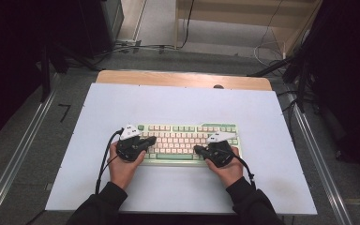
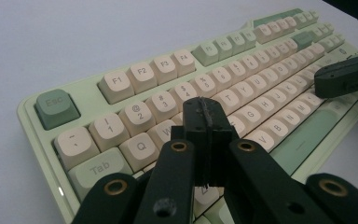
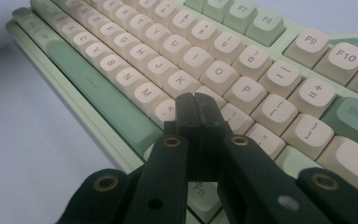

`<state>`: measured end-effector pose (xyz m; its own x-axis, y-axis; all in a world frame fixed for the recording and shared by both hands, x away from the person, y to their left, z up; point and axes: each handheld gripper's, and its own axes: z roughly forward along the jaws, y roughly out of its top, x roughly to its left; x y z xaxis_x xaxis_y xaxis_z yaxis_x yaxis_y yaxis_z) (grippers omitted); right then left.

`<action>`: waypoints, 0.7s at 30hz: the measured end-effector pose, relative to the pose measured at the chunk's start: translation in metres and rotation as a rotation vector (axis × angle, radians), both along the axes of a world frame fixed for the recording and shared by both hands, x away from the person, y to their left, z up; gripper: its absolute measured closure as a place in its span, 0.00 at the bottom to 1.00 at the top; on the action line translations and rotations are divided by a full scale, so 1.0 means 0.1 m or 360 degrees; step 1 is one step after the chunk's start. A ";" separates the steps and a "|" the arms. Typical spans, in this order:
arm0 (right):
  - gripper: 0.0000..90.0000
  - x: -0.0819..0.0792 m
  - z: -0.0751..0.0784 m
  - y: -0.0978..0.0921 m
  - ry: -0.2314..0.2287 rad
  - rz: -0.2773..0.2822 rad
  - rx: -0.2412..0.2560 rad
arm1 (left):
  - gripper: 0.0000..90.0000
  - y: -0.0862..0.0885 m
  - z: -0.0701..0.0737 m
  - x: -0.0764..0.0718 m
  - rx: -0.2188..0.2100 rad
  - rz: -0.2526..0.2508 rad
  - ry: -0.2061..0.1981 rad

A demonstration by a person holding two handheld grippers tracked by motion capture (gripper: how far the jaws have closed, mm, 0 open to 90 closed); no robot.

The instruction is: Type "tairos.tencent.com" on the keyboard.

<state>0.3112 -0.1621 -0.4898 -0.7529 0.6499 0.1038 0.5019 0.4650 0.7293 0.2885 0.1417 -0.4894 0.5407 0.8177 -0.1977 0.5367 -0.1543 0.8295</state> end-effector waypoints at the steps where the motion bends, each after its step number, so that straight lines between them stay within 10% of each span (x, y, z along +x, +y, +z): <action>1: 0.98 0.00 0.01 0.00 -0.0006 -0.0005 0.0002 | 1.00 0.00 0.00 0.00 -0.0002 0.0000 -0.0002; 21: 0.98 -0.03 0.04 -0.01 -0.0039 -0.0022 0.0050 | 1.00 -0.02 -0.01 0.01 -0.0022 -0.0009 0.0015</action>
